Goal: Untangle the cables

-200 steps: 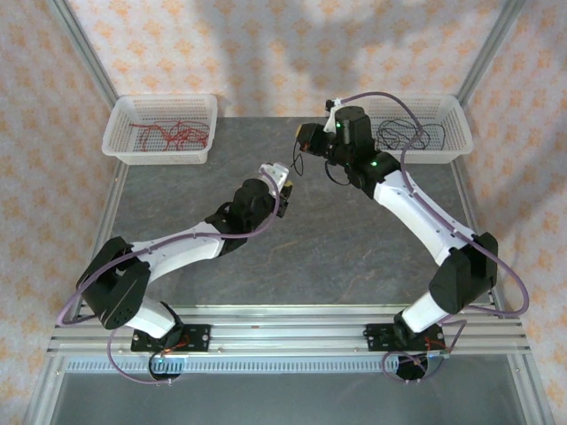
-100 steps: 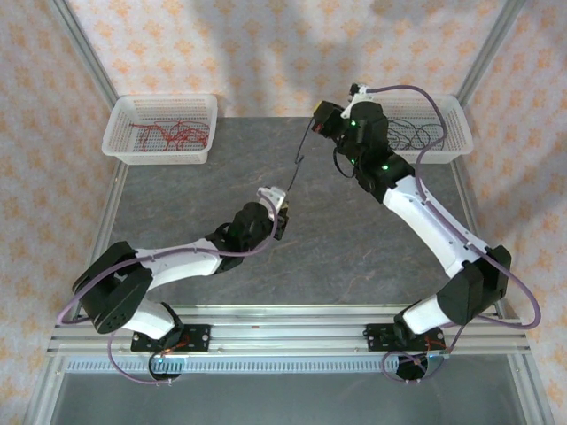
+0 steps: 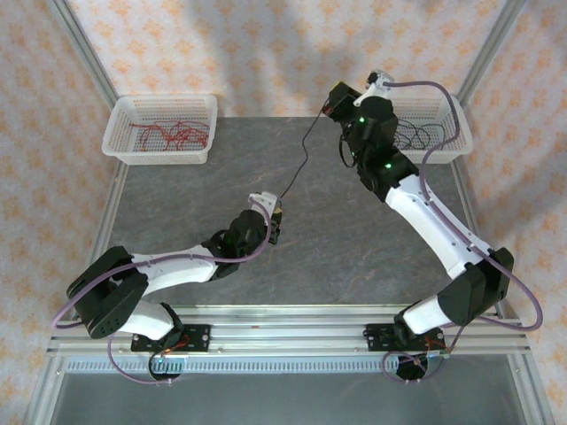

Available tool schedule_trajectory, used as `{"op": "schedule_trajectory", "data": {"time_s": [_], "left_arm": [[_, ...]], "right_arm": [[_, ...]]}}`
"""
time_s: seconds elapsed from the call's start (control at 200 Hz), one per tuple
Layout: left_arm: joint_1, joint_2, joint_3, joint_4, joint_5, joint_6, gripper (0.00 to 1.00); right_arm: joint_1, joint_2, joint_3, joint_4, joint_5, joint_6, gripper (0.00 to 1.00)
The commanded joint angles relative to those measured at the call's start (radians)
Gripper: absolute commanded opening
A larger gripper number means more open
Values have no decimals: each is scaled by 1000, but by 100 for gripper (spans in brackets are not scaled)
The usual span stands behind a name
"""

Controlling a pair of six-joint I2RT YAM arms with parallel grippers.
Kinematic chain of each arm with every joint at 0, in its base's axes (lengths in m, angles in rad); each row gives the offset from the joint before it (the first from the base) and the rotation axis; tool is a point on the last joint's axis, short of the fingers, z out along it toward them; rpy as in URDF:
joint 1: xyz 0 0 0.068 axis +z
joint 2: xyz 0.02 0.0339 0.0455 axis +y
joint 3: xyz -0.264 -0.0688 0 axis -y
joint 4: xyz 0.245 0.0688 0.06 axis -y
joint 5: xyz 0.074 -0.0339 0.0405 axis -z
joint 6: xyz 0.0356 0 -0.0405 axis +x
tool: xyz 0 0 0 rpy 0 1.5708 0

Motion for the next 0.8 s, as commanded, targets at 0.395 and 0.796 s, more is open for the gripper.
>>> {"op": "schedule_trajectory", "data": {"time_s": [0.395,0.796], "left_arm": [[-3,-152,181,-165,-78,-54,52],[-2,-310,145,-241,-98,-70,63]], "right_arm": [[-110,164,619,-211,-47,-201,0],[-402,421,1022,-212,-184,-162,0]]}}
